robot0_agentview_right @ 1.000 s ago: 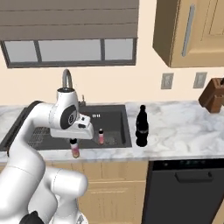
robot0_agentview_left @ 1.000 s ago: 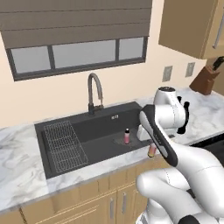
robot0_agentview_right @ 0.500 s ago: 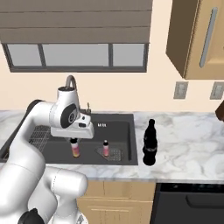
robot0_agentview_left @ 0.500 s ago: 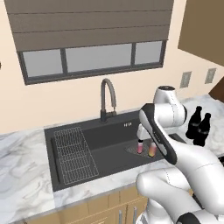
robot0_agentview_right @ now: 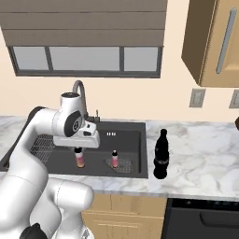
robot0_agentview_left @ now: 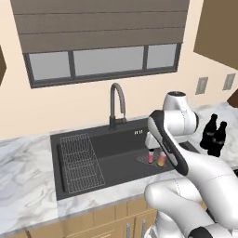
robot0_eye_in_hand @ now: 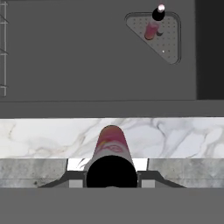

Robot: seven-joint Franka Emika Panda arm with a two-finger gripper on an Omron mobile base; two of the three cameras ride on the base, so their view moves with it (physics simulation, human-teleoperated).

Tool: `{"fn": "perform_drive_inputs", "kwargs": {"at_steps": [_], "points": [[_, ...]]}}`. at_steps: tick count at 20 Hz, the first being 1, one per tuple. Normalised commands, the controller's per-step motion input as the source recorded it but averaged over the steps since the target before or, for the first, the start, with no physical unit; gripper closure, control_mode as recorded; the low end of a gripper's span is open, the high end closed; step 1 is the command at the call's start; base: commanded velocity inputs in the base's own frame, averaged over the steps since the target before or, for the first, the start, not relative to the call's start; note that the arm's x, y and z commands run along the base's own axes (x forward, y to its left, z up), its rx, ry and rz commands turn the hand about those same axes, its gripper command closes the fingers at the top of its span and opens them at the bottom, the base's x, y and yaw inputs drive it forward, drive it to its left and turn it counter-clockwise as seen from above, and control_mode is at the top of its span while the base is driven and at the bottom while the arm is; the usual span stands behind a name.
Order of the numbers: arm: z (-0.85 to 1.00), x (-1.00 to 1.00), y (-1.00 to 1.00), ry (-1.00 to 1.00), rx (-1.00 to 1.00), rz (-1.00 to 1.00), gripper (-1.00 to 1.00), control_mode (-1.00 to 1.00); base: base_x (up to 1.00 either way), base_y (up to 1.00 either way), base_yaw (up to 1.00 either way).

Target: Place the large bottle from the dining counter next to the other large bottle outside the sink, and place the small bottle from the dining counter next to the other small bottle inside the sink.

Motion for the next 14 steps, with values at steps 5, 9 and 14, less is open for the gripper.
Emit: {"fn": "perform_drive_inputs", "kwargs": {"at_steps": [5, 9, 14], "points": [[0.0, 0.0, 0.0, 0.0, 0.0, 0.0, 1.0, 1.0, 0.0, 0.0, 0.0], [0.0, 0.0, 0.0, 0.0, 0.0, 0.0, 1.0, 1.0, 0.0, 0.0, 0.0], [0.0, 0.0, 0.0, 0.0, 0.0, 0.0, 1.0, 1.0, 0.0, 0.0, 0.0]]}}
